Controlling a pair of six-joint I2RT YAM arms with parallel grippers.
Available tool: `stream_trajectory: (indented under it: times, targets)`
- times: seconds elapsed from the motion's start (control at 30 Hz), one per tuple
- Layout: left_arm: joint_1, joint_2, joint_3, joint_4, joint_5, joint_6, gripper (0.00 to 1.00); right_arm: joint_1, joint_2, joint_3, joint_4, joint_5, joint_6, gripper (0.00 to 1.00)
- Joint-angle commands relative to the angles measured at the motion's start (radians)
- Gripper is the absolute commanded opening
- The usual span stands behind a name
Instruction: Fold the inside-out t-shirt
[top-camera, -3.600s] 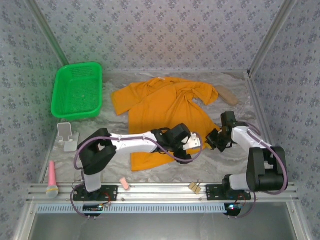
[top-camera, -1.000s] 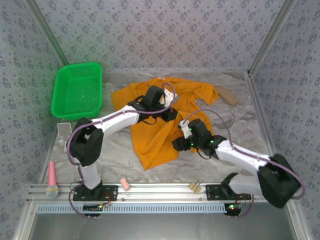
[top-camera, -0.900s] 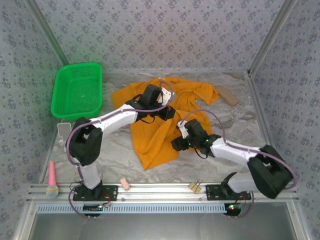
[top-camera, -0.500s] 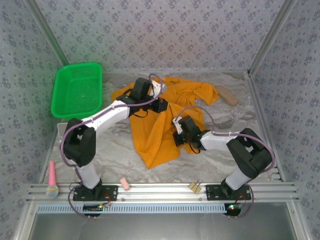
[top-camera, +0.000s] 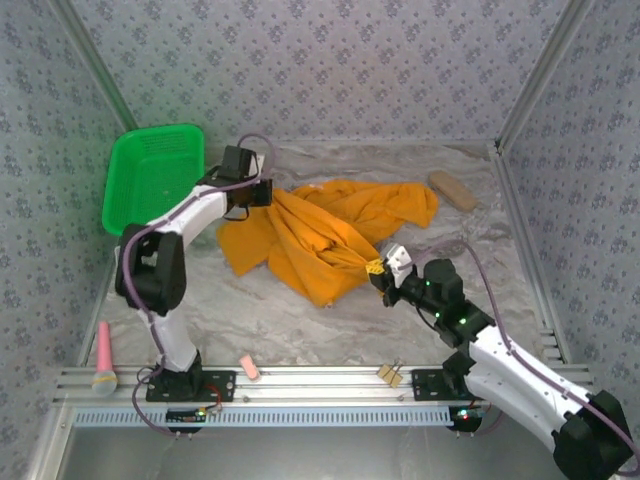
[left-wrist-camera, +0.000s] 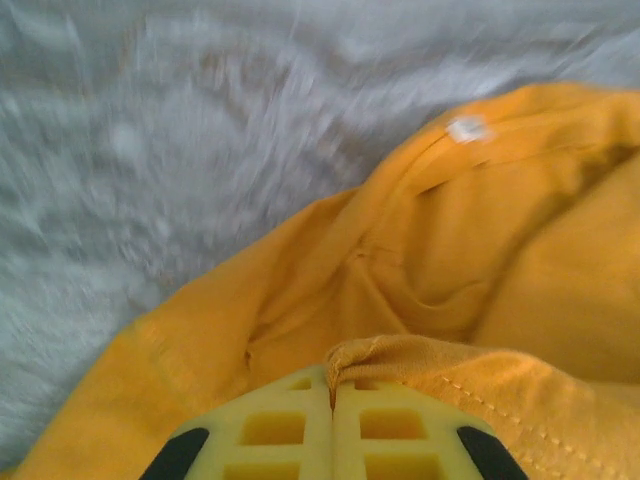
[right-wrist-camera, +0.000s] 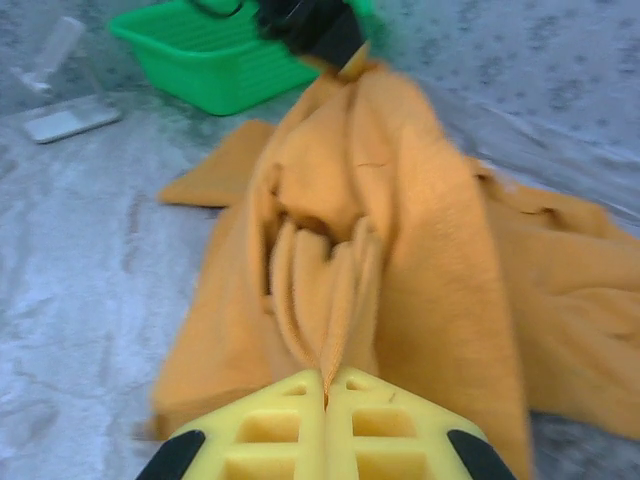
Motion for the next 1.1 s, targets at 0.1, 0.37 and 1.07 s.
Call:
stream_trajectory:
  times: [0.1, 0.37, 1.07]
  targets:
    - [-0.038, 0.005, -0.002, -0.165, 0.045, 0.004, 0.41, -0.015, 0.121, 0.066, -0.062, 0.157, -0.036, 0.19]
    - [-0.222, -0.227, -0.069, -0.280, 0.147, 0.065, 0.61, 0.021, 0.268, 0.240, -0.245, 0.134, -0.174, 0.48]
    - [-0.197, -0.155, -0.004, -0.150, 0.289, -0.048, 0.00, -0.052, 0.451, 0.410, -0.201, 0.000, -0.314, 0.00]
